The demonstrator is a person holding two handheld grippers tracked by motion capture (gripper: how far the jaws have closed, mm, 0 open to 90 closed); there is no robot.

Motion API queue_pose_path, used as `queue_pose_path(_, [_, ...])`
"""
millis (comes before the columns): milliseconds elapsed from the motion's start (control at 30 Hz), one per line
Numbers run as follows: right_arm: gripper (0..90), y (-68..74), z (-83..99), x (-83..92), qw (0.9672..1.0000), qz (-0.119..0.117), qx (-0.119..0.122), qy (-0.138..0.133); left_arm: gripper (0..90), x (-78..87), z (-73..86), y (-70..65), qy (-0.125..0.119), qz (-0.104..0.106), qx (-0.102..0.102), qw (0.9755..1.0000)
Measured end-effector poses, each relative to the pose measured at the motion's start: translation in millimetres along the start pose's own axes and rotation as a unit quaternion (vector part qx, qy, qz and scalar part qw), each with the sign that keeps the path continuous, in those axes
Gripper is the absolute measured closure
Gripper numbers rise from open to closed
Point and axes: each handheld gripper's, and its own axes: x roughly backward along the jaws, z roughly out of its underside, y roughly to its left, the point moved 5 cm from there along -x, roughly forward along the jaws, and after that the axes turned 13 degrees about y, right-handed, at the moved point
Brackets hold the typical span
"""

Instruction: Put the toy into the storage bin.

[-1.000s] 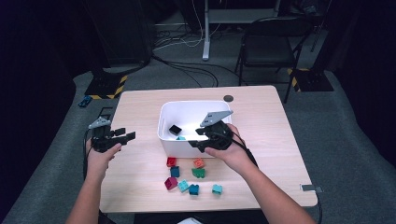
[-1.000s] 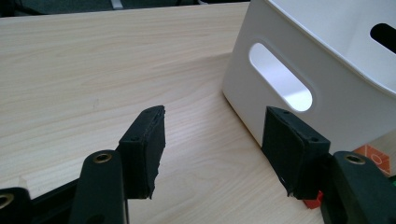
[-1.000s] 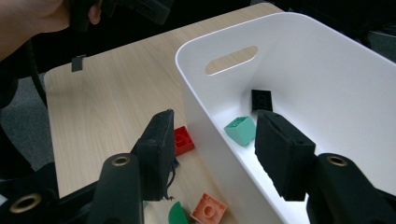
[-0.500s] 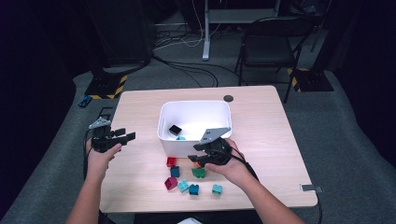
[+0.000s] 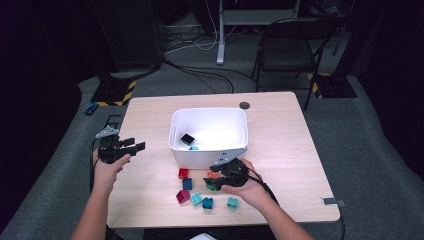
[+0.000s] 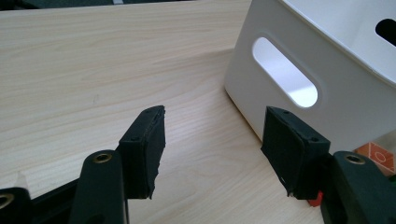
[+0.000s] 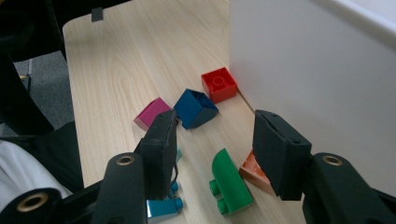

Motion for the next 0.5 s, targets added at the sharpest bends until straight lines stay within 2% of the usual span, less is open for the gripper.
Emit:
queue_pose_path(167, [48.9,-2.2,12.6,-8.8,1.0,0.004,-0.006,0.005,39.3,-1.3,0.7,-1.1,0.003,0.0,0.002,1.0])
queue_pose_path(233, [49.5,-4.1,18.1,-12.2,0.9996,0.011,-0.024,0.01,39.3,-1.9,0.7,-1.2,0.004,0.0,0.001,1.0])
queue_pose_path(267, [49.6,-5.8,20.3,-13.3,0.9995,0.015,-0.025,0.009,39.3,-1.8,0.7,-0.6,0.005,-0.001,-0.004,1.0])
queue_pose_path(500, [50.6,-13.2,33.6,-15.6,0.9988,0.032,-0.037,0.006,39.4,-3.3,1.3,-0.5,0.007,-0.002,-0.004,1.0])
